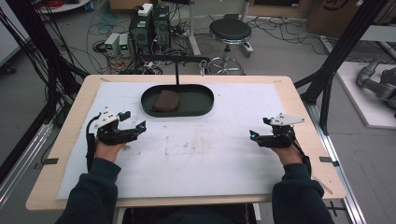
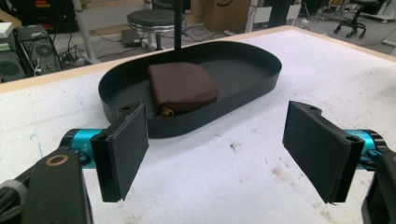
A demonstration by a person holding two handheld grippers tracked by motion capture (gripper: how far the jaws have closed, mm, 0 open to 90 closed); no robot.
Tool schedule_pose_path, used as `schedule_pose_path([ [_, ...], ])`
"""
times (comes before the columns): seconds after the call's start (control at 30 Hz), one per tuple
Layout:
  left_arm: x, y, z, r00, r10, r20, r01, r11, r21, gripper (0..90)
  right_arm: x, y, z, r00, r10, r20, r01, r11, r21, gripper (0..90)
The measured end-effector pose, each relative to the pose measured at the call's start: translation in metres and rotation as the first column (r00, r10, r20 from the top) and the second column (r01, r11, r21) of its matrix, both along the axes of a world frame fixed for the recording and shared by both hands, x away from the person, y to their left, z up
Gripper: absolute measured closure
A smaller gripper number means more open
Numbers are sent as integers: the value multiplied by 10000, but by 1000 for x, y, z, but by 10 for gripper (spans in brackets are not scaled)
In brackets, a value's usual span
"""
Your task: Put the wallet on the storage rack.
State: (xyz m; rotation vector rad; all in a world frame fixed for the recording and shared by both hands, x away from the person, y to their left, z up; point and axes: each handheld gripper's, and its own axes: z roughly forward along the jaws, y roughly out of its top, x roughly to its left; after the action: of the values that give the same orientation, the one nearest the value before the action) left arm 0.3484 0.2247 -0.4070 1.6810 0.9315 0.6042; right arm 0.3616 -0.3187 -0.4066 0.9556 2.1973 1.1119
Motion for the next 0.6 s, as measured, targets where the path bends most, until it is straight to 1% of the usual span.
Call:
schedule_pose_path([
  [0.1, -1, 2, -2, 10000, 54, -65, -54, 10000, -4, 223, -2, 1, 1, 10000, -50, -11, 50, 10000, 4, 220],
  [0.27, -1, 6, -5, 9999, 90, -136, -92, 9998, -176, 223, -1, 2, 1, 9999, -133, 8, 133, 9999, 84, 220],
  [0.43, -1, 8, -7, 9996, 105, -270, -108, 9999, -125, 224, 0, 4, 0, 9999, -100, -44, 100, 10000, 3, 220],
  [0.6, 0, 7, -7, 9994, 176, -311, -179, 9998, -103, 224, 0, 4, 0, 9999, -120, -57, 120, 9999, 44, 220],
])
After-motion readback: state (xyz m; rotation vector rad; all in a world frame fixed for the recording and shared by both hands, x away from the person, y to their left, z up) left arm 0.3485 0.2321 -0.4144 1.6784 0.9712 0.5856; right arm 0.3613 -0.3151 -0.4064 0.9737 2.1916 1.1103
